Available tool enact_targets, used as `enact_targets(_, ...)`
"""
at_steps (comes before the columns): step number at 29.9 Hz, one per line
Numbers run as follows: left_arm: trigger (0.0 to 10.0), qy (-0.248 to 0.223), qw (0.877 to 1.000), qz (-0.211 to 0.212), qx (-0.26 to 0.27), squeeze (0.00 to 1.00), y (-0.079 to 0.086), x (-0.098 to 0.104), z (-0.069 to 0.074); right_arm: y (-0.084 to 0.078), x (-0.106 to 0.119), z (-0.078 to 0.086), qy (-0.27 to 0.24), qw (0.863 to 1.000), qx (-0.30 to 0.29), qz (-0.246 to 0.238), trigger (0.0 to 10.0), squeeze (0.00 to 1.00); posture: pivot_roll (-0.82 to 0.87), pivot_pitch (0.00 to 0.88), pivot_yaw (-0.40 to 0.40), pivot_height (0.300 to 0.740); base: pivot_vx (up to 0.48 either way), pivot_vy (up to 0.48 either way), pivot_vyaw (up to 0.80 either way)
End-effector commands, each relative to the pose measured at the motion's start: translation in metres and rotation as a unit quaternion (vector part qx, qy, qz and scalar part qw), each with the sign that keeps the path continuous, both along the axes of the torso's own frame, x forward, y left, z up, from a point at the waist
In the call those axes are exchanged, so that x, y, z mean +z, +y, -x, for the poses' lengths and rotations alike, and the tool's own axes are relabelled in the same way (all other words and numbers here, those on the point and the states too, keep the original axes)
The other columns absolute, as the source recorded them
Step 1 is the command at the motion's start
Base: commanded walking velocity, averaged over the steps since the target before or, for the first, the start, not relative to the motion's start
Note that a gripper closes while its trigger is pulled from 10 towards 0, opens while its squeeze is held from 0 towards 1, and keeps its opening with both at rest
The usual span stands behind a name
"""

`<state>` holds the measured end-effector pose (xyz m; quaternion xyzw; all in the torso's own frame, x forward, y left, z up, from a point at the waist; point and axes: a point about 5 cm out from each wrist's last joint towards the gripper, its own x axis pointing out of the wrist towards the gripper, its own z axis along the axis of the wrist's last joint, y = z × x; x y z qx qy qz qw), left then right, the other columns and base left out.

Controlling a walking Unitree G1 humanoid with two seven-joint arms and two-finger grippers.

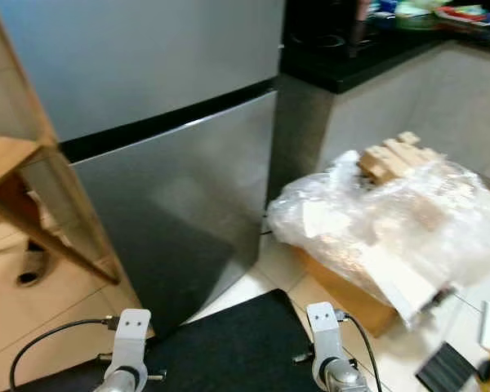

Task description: Restocking fridge

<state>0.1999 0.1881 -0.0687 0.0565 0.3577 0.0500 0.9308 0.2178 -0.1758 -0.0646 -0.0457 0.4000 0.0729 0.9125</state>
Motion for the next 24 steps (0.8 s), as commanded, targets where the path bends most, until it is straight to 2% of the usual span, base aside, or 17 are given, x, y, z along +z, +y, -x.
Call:
enact_targets(1,10.0,0.007,1.000,0.010,-0.004,0.00,-0.0053,-0.0028,0.0034,-0.0017,-0.0008,0.0011,0.006,1.000,0.000,0.002,10.0,0.00,-0.08,0.025,-0.070,0.731,0.000,0.000,0.80)
enact_targets(24,10.0,0.008,1.000,0.012,-0.010,0.00,-0.0051,-0.0023,0.0020,-0.0003,-0.0015,0.0018,0.007,1.000,-0.002,0.005,10.0,0.00,-0.06,0.022,-0.066,0.731,0.000,0.000,0.80)
